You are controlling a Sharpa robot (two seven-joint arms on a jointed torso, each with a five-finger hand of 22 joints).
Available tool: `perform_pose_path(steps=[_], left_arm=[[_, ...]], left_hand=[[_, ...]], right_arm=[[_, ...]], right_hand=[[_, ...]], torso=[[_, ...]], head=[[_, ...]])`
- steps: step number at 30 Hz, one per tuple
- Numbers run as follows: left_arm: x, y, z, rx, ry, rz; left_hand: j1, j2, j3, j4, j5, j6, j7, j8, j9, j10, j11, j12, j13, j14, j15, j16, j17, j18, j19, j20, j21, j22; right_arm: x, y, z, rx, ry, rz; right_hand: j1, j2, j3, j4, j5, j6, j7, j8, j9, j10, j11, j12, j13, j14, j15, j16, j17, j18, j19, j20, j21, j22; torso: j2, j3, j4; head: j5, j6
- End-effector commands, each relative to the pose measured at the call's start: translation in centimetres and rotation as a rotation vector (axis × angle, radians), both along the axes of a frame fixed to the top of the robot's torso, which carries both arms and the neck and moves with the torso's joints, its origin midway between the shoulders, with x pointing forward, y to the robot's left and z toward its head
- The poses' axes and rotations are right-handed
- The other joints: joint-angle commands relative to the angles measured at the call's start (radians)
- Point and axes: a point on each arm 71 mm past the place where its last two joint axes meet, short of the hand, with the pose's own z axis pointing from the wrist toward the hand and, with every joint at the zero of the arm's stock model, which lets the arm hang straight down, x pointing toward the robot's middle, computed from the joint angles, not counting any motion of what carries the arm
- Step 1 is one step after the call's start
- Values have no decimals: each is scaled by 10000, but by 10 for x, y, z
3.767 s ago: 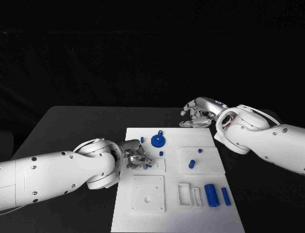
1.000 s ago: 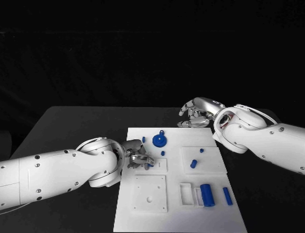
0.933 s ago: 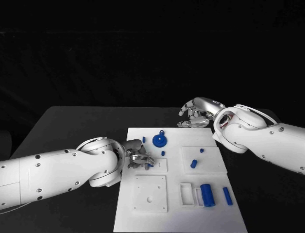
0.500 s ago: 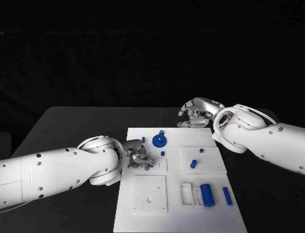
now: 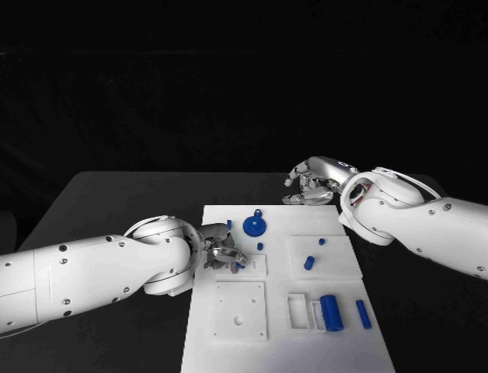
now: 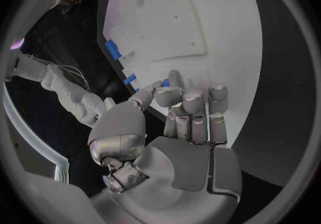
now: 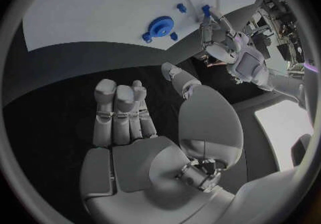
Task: Assemble the parts on the task board
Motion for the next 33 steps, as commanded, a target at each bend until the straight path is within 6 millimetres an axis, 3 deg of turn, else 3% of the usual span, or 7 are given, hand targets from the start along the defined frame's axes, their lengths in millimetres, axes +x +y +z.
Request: perform_pose_path(steps=[1, 3, 13, 24, 30, 33], left_arm=[[-5, -6, -5, 227, 290, -387], [-5, -6, -5, 209, 294, -382], [-5, -7, -5, 173, 297, -387], [-4, -6, -5, 128, 258, -297], [-3, -4, -4, 110, 221, -238], [-2, -4, -4, 108, 203, -200]], left_hand=[[38, 86, 172, 30, -195, 732, -572, 63, 12, -533, -474, 72, -23, -122, -299, 62, -24, 205, -70, -1575, 83, -38], [-81, -4, 144, 263, -572, 724, -581, 62, 15, -541, -470, 85, -37, -128, -304, 75, -41, 217, -97, -1580, 107, -77], [-314, -414, 106, 741, -1287, 716, -585, 70, 26, -560, -481, 118, -75, -148, -322, 106, -86, 256, -160, -1589, 193, -176], [-407, -489, 96, 907, -1399, 709, -580, 71, 30, -565, -486, 129, -88, -155, -329, 116, -102, 268, -180, -1589, 224, -215], [-438, -394, 114, 1001, -1514, 701, -582, 73, 37, -571, -488, 134, -99, -161, -337, 121, -113, 281, -190, -1593, 247, -241], [-481, -426, 82, 1073, -2247, 690, -594, 82, 54, -581, -484, 146, -115, -171, -348, 134, -130, 300, -224, -1593, 288, -286]], right_arm=[[0, 1, 0, -85, 62, 90], [0, 1, 0, -84, 62, 90], [0, 1, -1, -94, 73, 86], [0, 1, -1, -156, 53, 101], [0, 1, -1, -181, 49, 108], [0, 1, -1, -187, 51, 111]], right_hand=[[76, -3, 3, 35, 69, -175, 216, 68, 9, 3, -42, 70, -12, 27, -18, -48, -10, 480, -15, -63, -45, 73], [80, -2, 4, 34, 70, -176, 216, 68, 9, 2, -42, 70, -13, 26, -18, -48, -10, 480, -15, -64, -45, 73], [93, -1, 6, 31, 73, -177, 216, 68, 10, 1, -42, 72, -17, 26, -18, -48, -11, 480, -15, -64, -47, 75], [104, 0, 6, 30, 75, -179, 217, 68, 10, -1, -41, 75, -21, 26, -18, -48, -12, 480, -14, -65, -49, 76], [108, 0, 5, 31, 74, -179, 217, 68, 10, -2, -41, 77, -23, 25, -17, -48, -13, 480, -13, -64, -50, 77], [108, -1, 4, 32, 73, -180, 217, 68, 10, -2, -41, 77, -25, 25, -17, -48, -13, 480, -13, -64, -51, 78]], torso=[[0, -7, 17], [-2, -8, 16], [-1, -14, 11], [-2, -12, 17], [-1, -10, 9], [-1, -9, 8]], head=[[-7, -5], [-1, -9], [-4, -16], [-12, -15], [-13, -5], [-15, -6]])
